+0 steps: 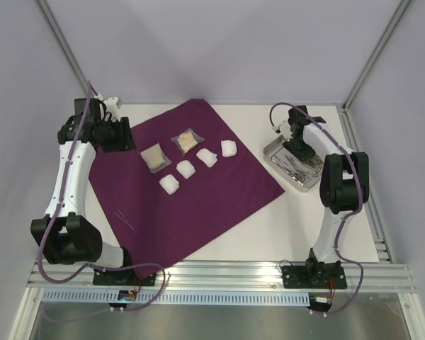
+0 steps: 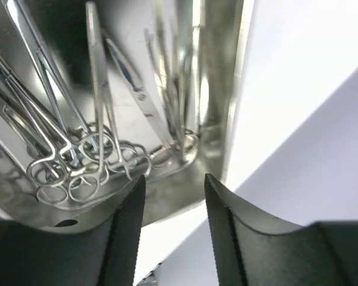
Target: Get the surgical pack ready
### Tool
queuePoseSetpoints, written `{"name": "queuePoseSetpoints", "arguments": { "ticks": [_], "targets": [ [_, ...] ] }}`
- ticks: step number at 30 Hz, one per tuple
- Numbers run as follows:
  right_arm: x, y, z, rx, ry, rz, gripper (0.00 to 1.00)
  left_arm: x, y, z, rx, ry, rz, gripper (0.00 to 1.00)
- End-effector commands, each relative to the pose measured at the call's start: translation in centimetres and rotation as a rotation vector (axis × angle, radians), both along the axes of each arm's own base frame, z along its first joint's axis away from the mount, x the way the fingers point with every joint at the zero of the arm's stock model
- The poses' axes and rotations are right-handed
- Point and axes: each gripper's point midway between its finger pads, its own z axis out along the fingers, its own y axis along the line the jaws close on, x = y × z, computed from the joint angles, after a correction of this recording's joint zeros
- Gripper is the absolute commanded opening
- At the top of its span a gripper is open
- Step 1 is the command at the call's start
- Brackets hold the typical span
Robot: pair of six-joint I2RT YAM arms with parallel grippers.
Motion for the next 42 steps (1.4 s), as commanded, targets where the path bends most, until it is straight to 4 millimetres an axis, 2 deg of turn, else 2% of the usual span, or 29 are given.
{"name": "queuePoseSetpoints", "arguments": {
  "ticks": [1, 2, 6, 11, 12, 15, 16, 17, 19, 20, 22, 24, 25, 26, 27, 28, 29, 30, 31, 32, 33, 34, 38, 40, 42],
  "targets": [
    [1.0, -0.5, 6.3, -0.030, -0.156, -0.047, 0.49, -1.4, 1.0, 1.8, 0.056, -0.046, 0.044, 0.56],
    [0.9, -0.5, 6.7, -0.027, -0.168, -0.054, 0.50, -1.8, 1.3, 2.1, 0.071, -0.052, 0.056, 0.56],
    [0.7, -0.1, 8.8, -0.024, -0.222, -0.084, 0.54, -4.0, 1.8, 0.8, 0.106, 0.009, 0.062, 0.57],
    [0.2, 1.2, 13.4, -0.001, -0.370, -0.181, 0.57, -8.3, 2.4, -1.9, 0.181, 0.144, 0.003, 0.56],
    [-0.1, 1.6, 13.8, 0.031, -0.407, -0.237, 0.57, -9.7, 2.5, -2.8, 0.192, 0.203, -0.011, 0.55],
    [-0.9, 2.7, 14.9, 0.104, -0.495, -0.332, 0.57, -11.7, 3.1, -4.4, 0.234, 0.292, -0.042, 0.51],
    [-1.2, 3.2, 15.0, 0.118, -0.513, -0.350, 0.57, -12.4, 3.1, -5.1, 0.234, 0.333, -0.050, 0.50],
    [-1.5, 3.6, 14.4, 0.135, -0.521, -0.373, 0.56, -13.0, 3.1, -6.1, 0.234, 0.370, -0.059, 0.45],
    [-1.8, 4.9, 15.3, 0.227, -0.604, -0.435, 0.56, -12.8, 3.5, -6.9, 0.252, 0.395, -0.052, 0.38],
    [-2.6, 5.3, 14.2, 0.252, -0.593, -0.444, 0.56, -12.9, 4.4, -6.9, 0.296, 0.410, -0.035, 0.36],
    [-2.7, 7.2, 15.2, 0.411, -0.673, -0.481, 0.57, -13.0, 4.6, -7.5, 0.310, 0.459, -0.059, 0.37],
    [-3.8, 8.3, 14.7, 0.511, -0.695, -0.513, 0.56, -12.9, 4.7, -7.9, 0.306, 0.507, -0.059, 0.40],
    [-3.2, 9.4, 15.3, 0.592, -0.751, -0.532, 0.56, -12.7, 4.6, -8.9, 0.291, 0.571, -0.056, 0.40],
    [-3.2, 10.0, 15.2, 0.632, -0.771, -0.539, 0.54, -12.0, 5.3, -8.7, 0.308, 0.589, -0.006, 0.40],
    [-3.9, 10.4, 13.4, 0.645, -0.758, -0.551, 0.54, -12.0, 5.5, -8.8, 0.291, 0.634, 0.038, 0.40],
    [-3.4, 11.6, 14.6, 0.718, -0.818, -0.533, 0.54, -11.2, 5.3, -9.5, 0.236, 0.676, 0.087, 0.40],
    [-3.6, 12.3, 14.3, 0.765, -0.826, -0.558, 0.52, -9.5, 5.0, -8.6, 0.211, 0.627, 0.084, 0.41],
    [-3.9, 12.9, 12.9, 0.784, -0.806, -0.556, 0.52, -8.4, 5.5, -8.6, 0.224, 0.601, 0.138, 0.42],
    [-3.7, 14.0, 13.1, 0.828, -0.818, -0.544, 0.52, -8.1, 8.2, -8.5, 0.339, 0.604, 0.229, 0.42],
    [-3.8, 14.6, 12.7, 0.851, -0.810, -0.554, 0.50, -7.7, 8.8, -8.3, 0.343, 0.599, 0.256, 0.42],
    [-4.0, 15.2, 12.3, 0.870, -0.797, -0.550, 0.49, -7.8, 8.8, -9.0, 0.314, 0.628, 0.257, 0.42],
    [-4.2, 16.2, 11.7, 0.888, -0.782, -0.533, 0.48, -7.8, 7.8, -9.5, 0.250, 0.645, 0.234, 0.42],
    [-5.1, 18.2, 10.9, 0.926, -0.769, -0.549, 0.46, -9.9, 7.1, -12.1, 0.163, 0.738, 0.270, 0.42],
    [-5.8, 19.6, 11.2, 0.949, -0.764, -0.556, 0.46, -9.5, 6.5, -12.3, 0.056, 0.715, 0.298, 0.43],
    [-6.2, 20.9, 12.2, 0.967, -0.761, -0.554, 0.45, -8.6, 6.7, -12.4, 0.033, 0.678, 0.312, 0.42]
  ]
}}
